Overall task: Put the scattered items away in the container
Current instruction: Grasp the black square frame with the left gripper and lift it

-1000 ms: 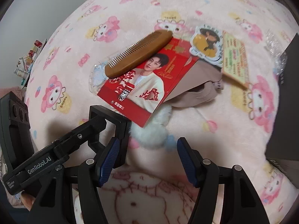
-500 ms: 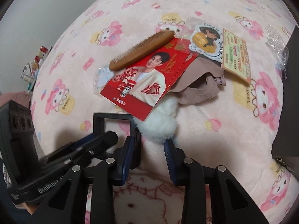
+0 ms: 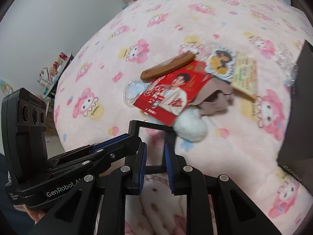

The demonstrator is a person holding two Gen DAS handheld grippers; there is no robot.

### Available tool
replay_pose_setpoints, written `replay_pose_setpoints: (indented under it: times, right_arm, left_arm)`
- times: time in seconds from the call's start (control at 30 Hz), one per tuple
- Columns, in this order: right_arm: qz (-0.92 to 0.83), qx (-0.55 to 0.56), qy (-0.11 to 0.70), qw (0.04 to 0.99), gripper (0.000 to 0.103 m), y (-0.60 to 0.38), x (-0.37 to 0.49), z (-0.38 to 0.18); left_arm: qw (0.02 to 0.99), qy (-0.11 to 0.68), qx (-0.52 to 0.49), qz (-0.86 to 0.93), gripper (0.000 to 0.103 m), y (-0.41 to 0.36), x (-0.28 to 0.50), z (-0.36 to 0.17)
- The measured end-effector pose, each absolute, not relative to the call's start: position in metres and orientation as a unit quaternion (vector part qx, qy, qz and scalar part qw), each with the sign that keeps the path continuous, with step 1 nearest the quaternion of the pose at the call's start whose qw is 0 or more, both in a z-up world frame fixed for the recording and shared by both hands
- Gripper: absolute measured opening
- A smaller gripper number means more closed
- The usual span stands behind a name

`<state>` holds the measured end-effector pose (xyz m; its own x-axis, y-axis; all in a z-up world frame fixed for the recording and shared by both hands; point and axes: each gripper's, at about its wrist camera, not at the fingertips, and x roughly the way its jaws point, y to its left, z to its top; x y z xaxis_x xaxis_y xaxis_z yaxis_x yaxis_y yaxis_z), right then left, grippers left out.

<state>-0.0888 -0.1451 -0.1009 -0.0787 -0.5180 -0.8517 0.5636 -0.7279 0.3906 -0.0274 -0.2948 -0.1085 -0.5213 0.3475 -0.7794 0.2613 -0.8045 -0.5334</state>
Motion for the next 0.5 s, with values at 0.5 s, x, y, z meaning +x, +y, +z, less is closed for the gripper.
replay_pose_setpoints:
  times: [0.5]
  right_arm:
    - [-0.715, 0.63, 0.005, 0.302, 0.028, -0.123, -0.102, -0.146]
  left_arm:
    - [-0.057, -0.314, -0.5, 0.805, 0.04, -0.325, -0.008, -0.13]
